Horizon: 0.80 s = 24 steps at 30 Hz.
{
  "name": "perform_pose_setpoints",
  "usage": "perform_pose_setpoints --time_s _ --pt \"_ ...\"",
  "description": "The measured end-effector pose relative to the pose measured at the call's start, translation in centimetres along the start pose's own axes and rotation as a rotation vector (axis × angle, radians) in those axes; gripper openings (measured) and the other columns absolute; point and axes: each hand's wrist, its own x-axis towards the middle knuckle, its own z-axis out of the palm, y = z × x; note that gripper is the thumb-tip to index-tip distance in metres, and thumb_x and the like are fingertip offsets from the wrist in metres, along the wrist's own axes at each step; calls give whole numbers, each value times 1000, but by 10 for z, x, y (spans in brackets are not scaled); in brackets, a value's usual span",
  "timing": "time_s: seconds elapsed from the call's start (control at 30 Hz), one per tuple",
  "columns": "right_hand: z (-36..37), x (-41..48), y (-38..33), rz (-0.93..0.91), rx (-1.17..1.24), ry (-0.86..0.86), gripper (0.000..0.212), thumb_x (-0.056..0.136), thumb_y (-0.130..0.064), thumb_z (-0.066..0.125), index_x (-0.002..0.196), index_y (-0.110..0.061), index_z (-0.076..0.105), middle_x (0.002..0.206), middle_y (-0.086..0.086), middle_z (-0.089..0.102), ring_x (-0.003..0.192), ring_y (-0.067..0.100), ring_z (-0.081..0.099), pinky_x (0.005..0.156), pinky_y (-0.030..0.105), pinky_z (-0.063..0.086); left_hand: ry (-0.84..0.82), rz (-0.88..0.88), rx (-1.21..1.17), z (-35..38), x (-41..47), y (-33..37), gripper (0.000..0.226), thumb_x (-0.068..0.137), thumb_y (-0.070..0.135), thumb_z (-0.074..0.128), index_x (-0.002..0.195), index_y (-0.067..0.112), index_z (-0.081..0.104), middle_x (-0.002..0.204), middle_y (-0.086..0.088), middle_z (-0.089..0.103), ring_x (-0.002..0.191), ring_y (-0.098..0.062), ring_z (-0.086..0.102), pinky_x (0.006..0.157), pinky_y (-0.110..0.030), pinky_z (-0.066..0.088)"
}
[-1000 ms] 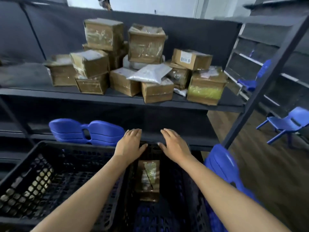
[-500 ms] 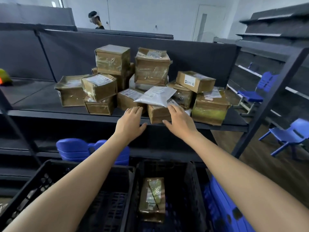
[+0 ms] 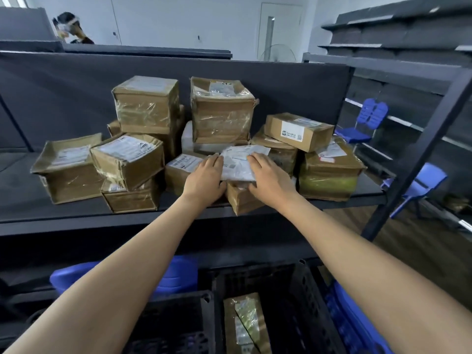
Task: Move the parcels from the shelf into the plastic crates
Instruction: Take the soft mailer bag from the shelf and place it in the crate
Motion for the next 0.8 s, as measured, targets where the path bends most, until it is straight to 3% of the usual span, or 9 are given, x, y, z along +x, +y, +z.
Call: perform_pose_setpoints --time_s 0.17,0.3,0.37,0.5,0.6,0.7,0.8 --pt "10 4 0 8 -4 -1 68 93 -15 53 151 -8 17 157 9 20 144 22 20 108 31 33 -17 26 39 12 11 1 60 94 14 47 149 10 24 156 -5 25 139 -25 31 96 -42 44" --pt "14 2 1 1 -20 58 62 94 -8 49 150 -7 23 155 12 27 142 23 28 103 34 40 59 47 29 14 8 2 58 93 8 47 147 8 28 154 -7 31 137 -26 36 94 -42 48" --pt "11 -2 3 -21 -9 121 57 92 -4 51 146 -5 34 149 14 38 137 25 38 98 36 46 94 76 21 10 1 4 57 92 9 47 146 8 30 152 -7 34 136 -26 37 93 -42 49" --pt "1 -23 12 -130 24 337 51 73 1 73 123 -1 62 123 15 64 112 28 63 73 38 60 215 125 -116 -5 -27 13 54 93 20 54 144 10 37 149 -5 40 135 -24 38 98 -40 46" --pt "-13 -54 18 -192 42 442 47 77 0 67 124 -2 62 127 13 63 115 25 62 80 38 59 201 44 -385 -18 -59 19 74 78 40 73 141 18 42 141 2 49 129 -17 45 102 -31 41" --pt "-23 -90 25 -238 53 542 41 86 -5 50 124 -1 61 128 13 61 117 24 60 88 38 56 -102 -184 -940 -33 -98 30 87 60 61 78 133 23 51 127 12 60 116 -5 56 103 -28 41" --pt "-23 -125 26 -320 82 608 39 87 1 55 125 1 60 132 13 58 122 23 57 97 36 51 -295 -434 -1477 -34 -125 47 74 66 58 70 122 11 62 119 -1 69 111 -13 64 102 -30 44"
